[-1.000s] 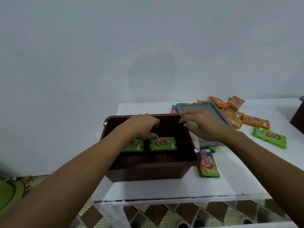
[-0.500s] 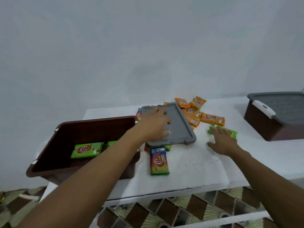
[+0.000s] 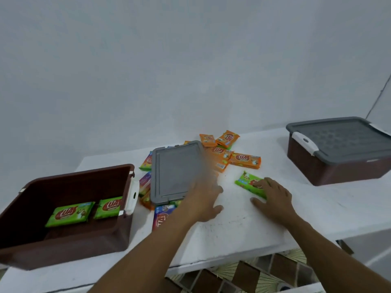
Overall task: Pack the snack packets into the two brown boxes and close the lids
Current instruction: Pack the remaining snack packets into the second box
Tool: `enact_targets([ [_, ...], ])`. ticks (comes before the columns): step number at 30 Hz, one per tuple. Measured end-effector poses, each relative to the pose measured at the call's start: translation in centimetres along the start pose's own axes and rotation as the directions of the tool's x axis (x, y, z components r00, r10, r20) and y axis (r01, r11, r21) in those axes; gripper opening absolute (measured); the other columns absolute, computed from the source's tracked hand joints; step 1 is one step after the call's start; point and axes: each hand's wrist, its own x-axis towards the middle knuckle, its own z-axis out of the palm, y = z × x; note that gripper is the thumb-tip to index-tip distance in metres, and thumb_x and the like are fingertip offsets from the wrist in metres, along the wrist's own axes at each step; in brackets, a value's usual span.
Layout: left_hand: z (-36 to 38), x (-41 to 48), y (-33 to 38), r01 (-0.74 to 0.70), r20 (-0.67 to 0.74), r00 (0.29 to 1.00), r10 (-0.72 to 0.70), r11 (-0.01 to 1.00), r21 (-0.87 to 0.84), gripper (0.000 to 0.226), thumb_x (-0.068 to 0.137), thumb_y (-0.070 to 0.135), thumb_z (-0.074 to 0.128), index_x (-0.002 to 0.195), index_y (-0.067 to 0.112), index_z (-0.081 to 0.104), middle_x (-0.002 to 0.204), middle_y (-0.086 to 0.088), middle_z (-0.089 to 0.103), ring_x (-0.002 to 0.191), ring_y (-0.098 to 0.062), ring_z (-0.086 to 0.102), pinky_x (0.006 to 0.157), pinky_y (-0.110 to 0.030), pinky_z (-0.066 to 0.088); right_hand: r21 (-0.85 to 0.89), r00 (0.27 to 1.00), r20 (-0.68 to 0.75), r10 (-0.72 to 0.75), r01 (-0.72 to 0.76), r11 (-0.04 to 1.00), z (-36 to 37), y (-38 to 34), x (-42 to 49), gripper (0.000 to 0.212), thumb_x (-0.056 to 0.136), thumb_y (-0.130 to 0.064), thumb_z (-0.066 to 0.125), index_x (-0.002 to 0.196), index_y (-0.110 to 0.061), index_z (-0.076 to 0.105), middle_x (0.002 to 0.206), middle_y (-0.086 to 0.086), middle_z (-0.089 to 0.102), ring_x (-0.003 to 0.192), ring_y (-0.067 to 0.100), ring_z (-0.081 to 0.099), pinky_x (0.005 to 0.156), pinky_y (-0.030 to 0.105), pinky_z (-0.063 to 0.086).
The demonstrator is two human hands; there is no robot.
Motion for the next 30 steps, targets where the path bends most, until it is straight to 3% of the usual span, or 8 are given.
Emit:
enact_targets([
  [2,0.3,1.4,0.2,0.017,-0.021,1.000,-0.017,1.000,0.001,0.053,0.096,0.047,0.048,0.142,0.025,0.036,0.159,-0.003,0.013,0.145,-0.025,0.007,0.115,-0.048,0.014,0.055,0.998,-0.057,-0.027,0.030,0.998,-0.1,-0.1,0.1,0.041,0.082,-0.049,0.063,0.119,-0.037,0.048,0.133,-0.006,0.050,0.125,0.019,0.043,0.103,0.040,0.028],
  [5,0.9,4.2,0.6,0.047,-0.070,0.997,-0.045,0.999,0.024,0.054,0.095,0.049,0.048,0.141,0.025,0.036,0.156,-0.004,0.020,0.143,-0.026,0.012,0.113,-0.049,0.018,0.085,0.990,-0.130,-0.059,0.071,0.994,0.2,0.3,-0.2,0.036,0.082,-0.048,0.064,0.112,-0.036,0.048,0.117,-0.008,0.052,0.110,0.016,0.046,0.094,0.037,0.031],
  [9,2.1,6.1,1.1,0.142,-0.022,0.990,-0.141,0.986,0.090,0.048,0.096,0.034,0.048,0.141,0.020,0.038,0.155,-0.005,0.020,0.143,-0.029,0.012,0.114,-0.055,0.016,0.126,0.987,-0.153,-0.057,0.077,0.989,0.4,0.9,0.1,0.046,0.081,-0.051,0.064,0.120,-0.033,0.047,0.115,-0.009,0.052,0.108,0.013,0.046,0.093,0.036,0.031],
  [15,1.2,6.3,0.2,0.155,-0.060,0.986,-0.153,0.988,0.017,0.045,0.093,0.013,0.049,0.138,0.009,0.044,0.150,-0.006,0.031,0.133,-0.028,0.031,0.111,-0.047,0.033,0.127,0.983,-0.175,-0.055,0.078,0.989,0.7,1.2,0.3,0.049,0.080,-0.053,0.063,0.123,-0.033,0.047,0.116,-0.008,0.053,0.109,0.013,0.046,0.096,0.039,0.033],
  [20,-5.2,5.4,-1.8,0.142,-0.282,0.948,-0.147,0.989,-0.038,0.024,0.094,0.017,0.048,0.116,0.018,0.056,0.140,0.000,0.049,0.107,-0.025,0.058,0.086,-0.041,0.052,0.128,0.981,-0.183,-0.064,0.088,0.988,0.7,1.2,0.2,0.049,0.081,-0.052,0.063,0.123,-0.032,0.048,0.117,-0.007,0.053,0.109,0.013,0.045,0.095,0.038,0.032],
  [23,-8.0,4.6,-4.5,0.079,-0.297,0.949,-0.108,0.991,-0.110,0.019,0.090,0.011,0.047,0.102,0.016,0.062,0.120,0.003,0.061,0.080,-0.016,0.058,0.064,-0.032,0.048,0.122,0.981,-0.183,-0.064,0.087,0.989,0.8,1.3,0.1,0.050,0.081,-0.053,0.063,0.124,-0.031,0.048,0.117,-0.006,0.054,0.109,0.014,0.046,0.095,0.038,0.033],
  [26,-7.8,3.7,-5.8,0.088,-0.248,0.965,-0.087,0.996,-0.006,0.021,0.086,0.017,0.052,0.099,0.026,0.066,0.106,0.007,0.065,0.084,-0.013,0.058,0.074,-0.033,0.053,0.104,0.978,-0.193,-0.074,0.095,0.990,0.8,1.1,0.1,0.050,0.081,-0.051,0.064,0.124,-0.029,0.049,0.117,-0.004,0.054,0.108,0.015,0.046,0.095,0.038,0.032],
  [30,-3.4,3.6,-4.9,0.165,-0.080,0.982,-0.169,0.985,-0.057,0.022,0.094,0.019,0.055,0.114,0.015,0.063,0.122,0.000,0.058,0.098,-0.016,0.057,0.086,-0.033,0.052,0.089,0.979,-0.190,-0.078,0.097,0.991,0.8,1.0,0.2,0.051,0.082,-0.051,0.063,0.125,-0.028,0.048,0.119,-0.003,0.053,0.110,0.016,0.046,0.096,0.039,0.032],
])
